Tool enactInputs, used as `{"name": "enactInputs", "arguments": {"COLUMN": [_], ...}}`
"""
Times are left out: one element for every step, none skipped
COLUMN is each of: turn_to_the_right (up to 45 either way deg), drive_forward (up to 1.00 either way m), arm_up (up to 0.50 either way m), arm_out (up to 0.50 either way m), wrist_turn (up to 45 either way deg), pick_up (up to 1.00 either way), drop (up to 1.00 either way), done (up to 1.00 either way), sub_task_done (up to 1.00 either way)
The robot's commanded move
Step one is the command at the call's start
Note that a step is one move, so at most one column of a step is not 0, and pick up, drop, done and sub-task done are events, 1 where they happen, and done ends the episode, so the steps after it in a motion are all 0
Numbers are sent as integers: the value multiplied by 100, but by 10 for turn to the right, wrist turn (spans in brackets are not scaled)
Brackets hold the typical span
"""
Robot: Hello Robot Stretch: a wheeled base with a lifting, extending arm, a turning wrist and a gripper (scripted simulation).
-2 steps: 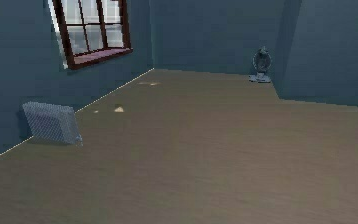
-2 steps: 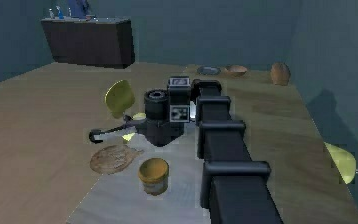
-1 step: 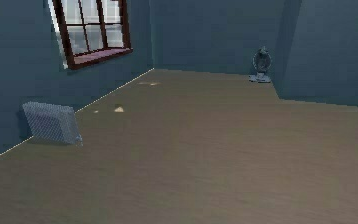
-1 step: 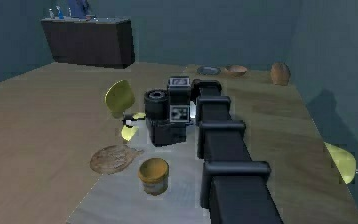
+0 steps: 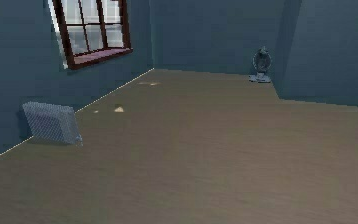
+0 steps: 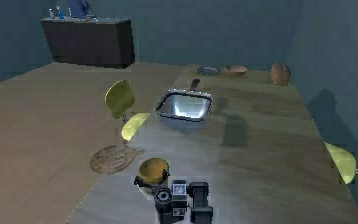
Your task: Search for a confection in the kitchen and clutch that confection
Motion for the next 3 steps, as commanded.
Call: {"name": "enactInputs", "arguments": {"turn_to_the_right": [0,0,0], "drive_forward": [0,0,0], "arm_up": [0,10,0], "arm_out": [0,0,0], "wrist_turn": [0,0,0], "pick_up": [100,0,0], "drop": [0,0,0], "done": [0,0,100], "sub_task_done": [0,0,0]}}
